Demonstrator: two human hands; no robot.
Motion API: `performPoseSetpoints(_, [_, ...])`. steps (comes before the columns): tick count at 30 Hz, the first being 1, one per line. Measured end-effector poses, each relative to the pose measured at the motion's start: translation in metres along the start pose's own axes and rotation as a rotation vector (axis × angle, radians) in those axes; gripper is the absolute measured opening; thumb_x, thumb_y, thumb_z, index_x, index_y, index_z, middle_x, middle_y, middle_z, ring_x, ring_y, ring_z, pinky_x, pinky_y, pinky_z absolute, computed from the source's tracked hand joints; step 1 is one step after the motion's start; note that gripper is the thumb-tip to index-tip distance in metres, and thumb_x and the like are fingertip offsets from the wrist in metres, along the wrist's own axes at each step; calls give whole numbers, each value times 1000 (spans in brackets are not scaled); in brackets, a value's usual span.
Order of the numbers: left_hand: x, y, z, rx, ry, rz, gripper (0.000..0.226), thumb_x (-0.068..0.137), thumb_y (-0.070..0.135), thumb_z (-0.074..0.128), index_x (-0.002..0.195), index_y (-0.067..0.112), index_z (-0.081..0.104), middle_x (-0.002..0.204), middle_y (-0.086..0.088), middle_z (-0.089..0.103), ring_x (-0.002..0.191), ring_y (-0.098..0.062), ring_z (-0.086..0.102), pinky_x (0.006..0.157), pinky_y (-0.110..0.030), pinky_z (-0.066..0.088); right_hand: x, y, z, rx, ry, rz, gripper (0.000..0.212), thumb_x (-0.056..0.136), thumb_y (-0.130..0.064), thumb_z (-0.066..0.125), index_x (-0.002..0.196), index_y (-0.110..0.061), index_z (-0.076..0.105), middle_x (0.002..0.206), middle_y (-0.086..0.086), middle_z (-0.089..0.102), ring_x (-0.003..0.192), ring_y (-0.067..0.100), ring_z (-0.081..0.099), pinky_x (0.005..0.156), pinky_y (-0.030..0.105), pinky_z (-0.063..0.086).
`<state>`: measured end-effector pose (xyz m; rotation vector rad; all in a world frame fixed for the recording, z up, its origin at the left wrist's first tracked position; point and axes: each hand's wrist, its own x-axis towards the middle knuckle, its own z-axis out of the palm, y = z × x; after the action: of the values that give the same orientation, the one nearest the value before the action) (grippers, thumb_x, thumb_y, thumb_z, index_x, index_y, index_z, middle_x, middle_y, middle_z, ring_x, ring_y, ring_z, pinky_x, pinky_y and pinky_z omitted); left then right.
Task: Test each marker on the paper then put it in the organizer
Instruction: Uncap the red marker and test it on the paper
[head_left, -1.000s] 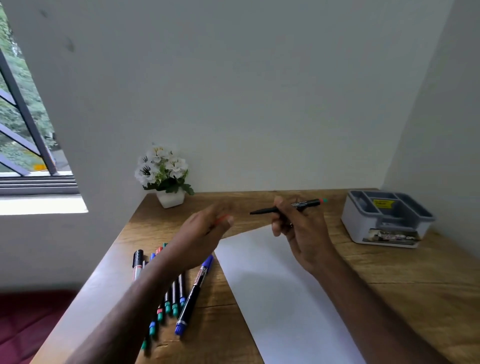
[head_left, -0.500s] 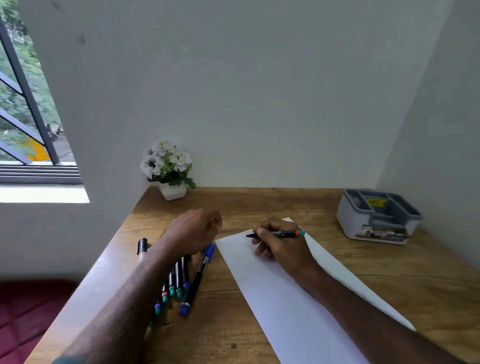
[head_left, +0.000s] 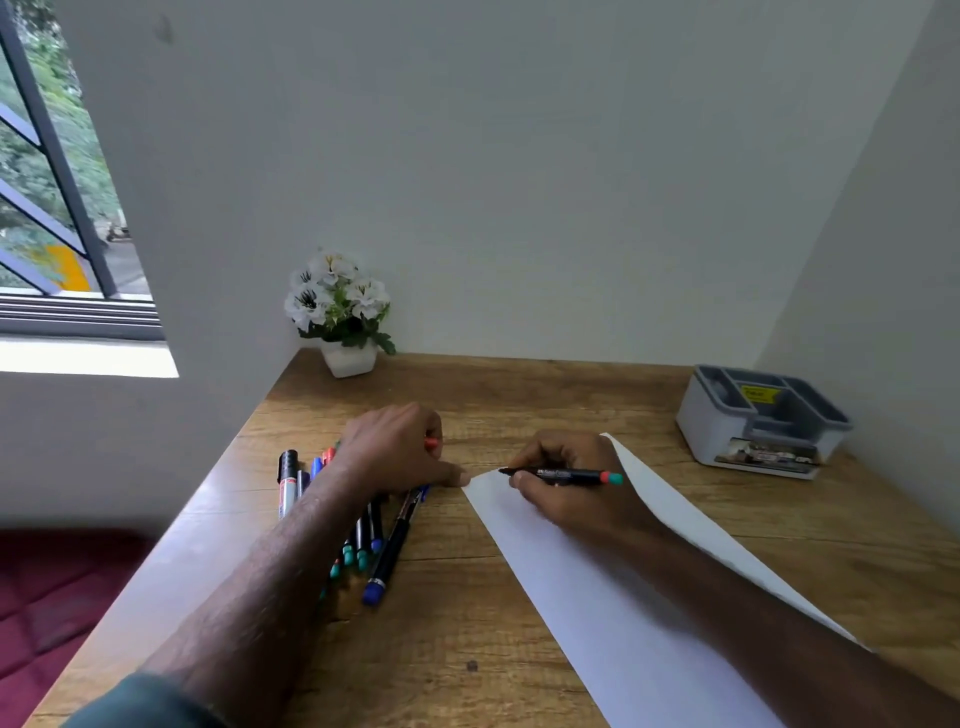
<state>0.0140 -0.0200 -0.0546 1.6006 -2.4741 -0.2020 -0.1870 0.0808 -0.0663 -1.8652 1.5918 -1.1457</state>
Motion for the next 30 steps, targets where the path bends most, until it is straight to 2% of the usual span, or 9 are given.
performPoseSetpoints(3, [3, -2, 2, -14, -7, -2, 48, 66, 73, 74, 81, 30, 58, 94, 10, 62, 87, -11, 55, 63, -27, 36, 20, -10, 15, 32, 7, 13, 9, 81, -10, 74, 73, -14, 76, 70, -2, 74, 65, 9, 67, 56, 26, 52])
performPoseSetpoints(6, [5, -6, 3, -16, 6, -11, 50, 62, 74, 74, 78, 30, 55, 90, 11, 60, 85, -11, 54, 66, -29, 40, 26, -8, 30, 120, 2, 43, 10, 79, -3, 73, 69, -2, 72, 66, 2, 71, 60, 1, 61, 56, 19, 46])
performPoseSetpoints(8, [7, -9, 4, -23, 5, -15, 50, 61, 74, 75, 78, 30, 56, 90, 12, 60, 85, -11, 54, 68, -31, 42, 23, 0, 36, 152, -34, 37, 11, 79, 0, 71, 68, 0, 71, 63, -3, 69, 61, 0, 62, 58, 16, 45])
performPoseSetpoints(12, [10, -12, 5, -61, -13, -42, 52, 59, 73, 77, 79, 29, 59, 89, 12, 61, 84, -11, 55, 67, -31, 42, 25, 10, 37, 202, -46, 44, 16, 80, -1, 69, 64, -4, 68, 61, -6, 67, 58, 0, 58, 56, 18, 43])
performPoseSetpoints(18, [12, -13, 7, -91, -26, -76, 54, 57, 75, 78, 80, 29, 60, 88, 13, 61, 85, -11, 56, 68, -31, 41, 27, 13, 39, 207, -63, 17, 17, 77, -16, 70, 60, -15, 67, 63, -3, 67, 57, 4, 57, 55, 19, 43])
performPoseSetpoints(24, [11, -12, 7, -119, -24, -70, 52, 58, 71, 80, 81, 28, 61, 89, 11, 62, 84, -11, 56, 67, -31, 41, 27, 12, 40, 195, -66, 10, 16, 74, -26, 67, 62, -16, 67, 64, -2, 67, 58, 5, 57, 56, 18, 43])
performPoseSetpoints(30, [11, -11, 7, -114, -1, -74, 53, 55, 71, 80, 79, 30, 58, 89, 12, 60, 85, -11, 55, 70, -32, 43, 27, 14, 40, 191, -78, 1, 19, 83, -13, 72, 64, -13, 68, 65, 0, 67, 57, 3, 55, 53, 16, 42])
